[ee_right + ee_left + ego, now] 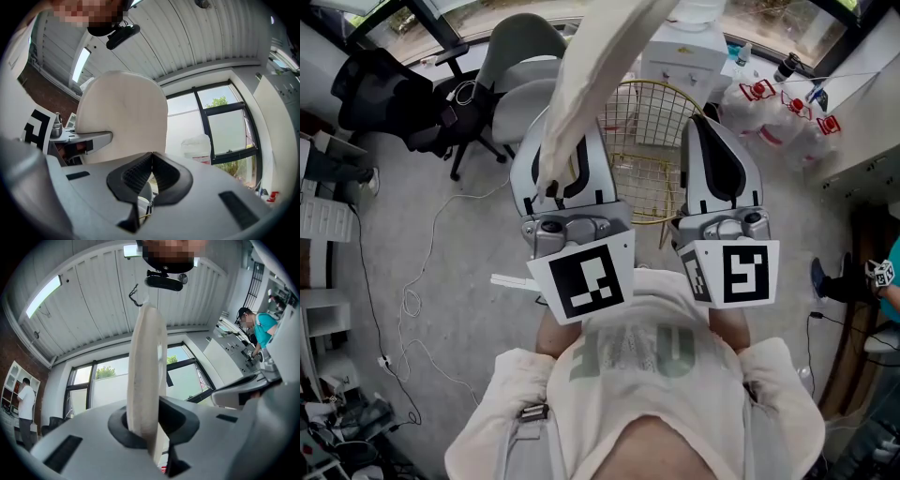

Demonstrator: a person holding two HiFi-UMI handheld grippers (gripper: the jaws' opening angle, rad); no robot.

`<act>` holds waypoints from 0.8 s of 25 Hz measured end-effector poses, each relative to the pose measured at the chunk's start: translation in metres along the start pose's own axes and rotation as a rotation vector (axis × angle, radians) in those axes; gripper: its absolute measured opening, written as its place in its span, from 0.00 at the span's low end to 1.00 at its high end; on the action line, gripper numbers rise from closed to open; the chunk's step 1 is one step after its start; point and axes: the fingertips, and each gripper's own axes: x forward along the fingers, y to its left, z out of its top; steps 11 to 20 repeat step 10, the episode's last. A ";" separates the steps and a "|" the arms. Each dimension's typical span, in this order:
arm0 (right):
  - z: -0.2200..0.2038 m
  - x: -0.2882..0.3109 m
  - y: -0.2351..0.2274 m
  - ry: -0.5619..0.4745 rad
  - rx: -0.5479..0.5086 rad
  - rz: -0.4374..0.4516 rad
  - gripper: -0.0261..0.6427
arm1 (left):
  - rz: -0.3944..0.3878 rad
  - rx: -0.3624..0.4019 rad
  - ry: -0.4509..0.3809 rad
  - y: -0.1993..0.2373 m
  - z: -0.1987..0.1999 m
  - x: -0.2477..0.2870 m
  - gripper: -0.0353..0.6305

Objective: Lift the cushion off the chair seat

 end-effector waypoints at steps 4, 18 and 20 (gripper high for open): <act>0.000 0.002 -0.002 -0.002 -0.007 -0.010 0.06 | 0.004 -0.009 0.002 0.002 -0.001 0.003 0.13; -0.002 0.006 -0.004 -0.007 -0.014 -0.017 0.06 | 0.005 -0.016 0.003 0.003 -0.003 0.006 0.13; -0.002 0.006 -0.004 -0.007 -0.014 -0.017 0.06 | 0.005 -0.016 0.003 0.003 -0.003 0.006 0.13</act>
